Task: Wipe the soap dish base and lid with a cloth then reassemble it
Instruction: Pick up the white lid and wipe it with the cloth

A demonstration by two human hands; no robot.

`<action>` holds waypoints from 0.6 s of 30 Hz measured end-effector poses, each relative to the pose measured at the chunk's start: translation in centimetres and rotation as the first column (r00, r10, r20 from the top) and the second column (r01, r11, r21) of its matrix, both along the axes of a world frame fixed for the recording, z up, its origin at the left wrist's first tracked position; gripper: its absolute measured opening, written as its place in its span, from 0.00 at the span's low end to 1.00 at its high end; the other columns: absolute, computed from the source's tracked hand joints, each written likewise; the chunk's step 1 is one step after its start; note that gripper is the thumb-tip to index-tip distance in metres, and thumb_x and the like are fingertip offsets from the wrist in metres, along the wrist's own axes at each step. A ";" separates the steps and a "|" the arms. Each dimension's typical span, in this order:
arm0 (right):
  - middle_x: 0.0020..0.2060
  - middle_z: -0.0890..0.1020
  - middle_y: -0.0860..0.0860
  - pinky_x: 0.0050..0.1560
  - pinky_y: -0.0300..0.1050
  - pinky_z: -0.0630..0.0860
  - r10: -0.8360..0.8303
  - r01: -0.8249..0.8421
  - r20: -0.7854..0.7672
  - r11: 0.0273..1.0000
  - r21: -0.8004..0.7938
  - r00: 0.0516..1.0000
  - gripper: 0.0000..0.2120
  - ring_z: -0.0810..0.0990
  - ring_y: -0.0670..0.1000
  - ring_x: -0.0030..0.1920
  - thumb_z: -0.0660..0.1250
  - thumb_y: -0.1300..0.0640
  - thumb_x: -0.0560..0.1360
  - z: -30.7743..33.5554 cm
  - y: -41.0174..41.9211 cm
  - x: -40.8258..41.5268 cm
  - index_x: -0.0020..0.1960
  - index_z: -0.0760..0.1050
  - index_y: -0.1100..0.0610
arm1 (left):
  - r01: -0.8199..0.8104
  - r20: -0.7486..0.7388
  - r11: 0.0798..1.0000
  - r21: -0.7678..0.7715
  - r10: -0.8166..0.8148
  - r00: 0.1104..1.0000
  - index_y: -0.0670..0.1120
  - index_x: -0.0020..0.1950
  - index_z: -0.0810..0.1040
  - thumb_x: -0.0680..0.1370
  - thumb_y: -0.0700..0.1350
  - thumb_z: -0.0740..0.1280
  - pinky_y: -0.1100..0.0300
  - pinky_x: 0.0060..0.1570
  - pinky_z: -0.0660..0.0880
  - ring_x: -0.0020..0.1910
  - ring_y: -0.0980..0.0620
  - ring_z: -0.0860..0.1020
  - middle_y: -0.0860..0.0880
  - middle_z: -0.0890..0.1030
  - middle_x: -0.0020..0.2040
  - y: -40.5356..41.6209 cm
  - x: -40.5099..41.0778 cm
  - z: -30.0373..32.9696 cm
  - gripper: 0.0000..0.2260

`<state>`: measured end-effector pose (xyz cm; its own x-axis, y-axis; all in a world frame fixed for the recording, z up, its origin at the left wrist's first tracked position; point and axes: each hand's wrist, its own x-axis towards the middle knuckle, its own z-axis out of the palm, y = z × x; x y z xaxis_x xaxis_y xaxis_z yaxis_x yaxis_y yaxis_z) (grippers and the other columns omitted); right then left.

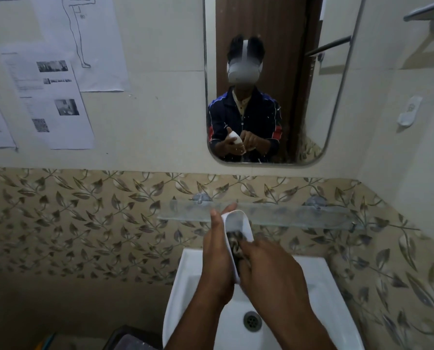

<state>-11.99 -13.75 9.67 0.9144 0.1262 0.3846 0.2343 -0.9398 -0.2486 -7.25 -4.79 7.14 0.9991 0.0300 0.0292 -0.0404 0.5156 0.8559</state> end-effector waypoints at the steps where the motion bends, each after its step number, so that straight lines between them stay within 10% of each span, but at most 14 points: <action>1: 0.46 0.82 0.48 0.43 0.42 0.75 0.015 -0.014 -0.088 1.000 0.018 0.996 0.11 0.81 0.49 0.47 0.59 0.52 0.78 0.3 -0.3 -0.3 0.53 0.79 0.50 | -0.003 0.012 0.999 0.032 0.002 1.000 0.60 0.61 0.82 0.72 0.73 0.56 0.41 0.63 0.77 0.60 0.46 0.82 0.49 0.84 0.60 0.0 0.1 -0.3 0.29; 4: 0.31 0.81 0.47 0.30 0.34 0.70 0.052 -0.004 -0.272 0.985 0.173 0.961 0.14 0.80 0.43 0.32 0.60 0.49 0.77 1.5 -1.3 -0.2 0.37 0.79 0.50 | 0.030 0.015 0.997 0.067 -0.031 0.999 0.60 0.61 0.82 0.72 0.74 0.55 0.43 0.65 0.76 0.62 0.47 0.81 0.50 0.83 0.63 -0.1 -0.3 -0.9 0.30; 10: 0.43 0.82 0.45 0.41 0.31 0.70 0.113 -0.194 0.224 0.905 0.379 0.968 0.08 0.77 0.42 0.42 0.65 0.55 0.78 -0.2 -0.3 1.3 0.54 0.80 0.50 | 0.142 -0.043 0.986 -0.088 -0.146 0.988 0.51 0.68 0.76 0.77 0.68 0.50 0.53 0.55 0.79 0.55 0.49 0.85 0.46 0.86 0.56 0.1 -0.4 0.0 0.31; 18: 0.40 0.82 0.50 0.43 0.56 0.77 0.558 -0.444 -0.224 0.799 0.405 0.799 0.12 0.81 0.50 0.39 0.59 0.62 0.79 0.1 -4.0 1.6 0.51 0.78 0.49 | 0.134 -0.164 0.974 -0.183 -0.164 0.973 0.52 0.59 0.80 0.76 0.70 0.50 0.50 0.38 0.82 0.43 0.45 0.86 0.46 0.88 0.45 1.7 1.6 -0.9 0.30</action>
<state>-10.42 -17.74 9.82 0.8304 0.5247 0.1873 0.5042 -0.5647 -0.6534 -5.65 -3.07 6.25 0.9814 -0.1304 -0.1409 0.1919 0.6427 0.7417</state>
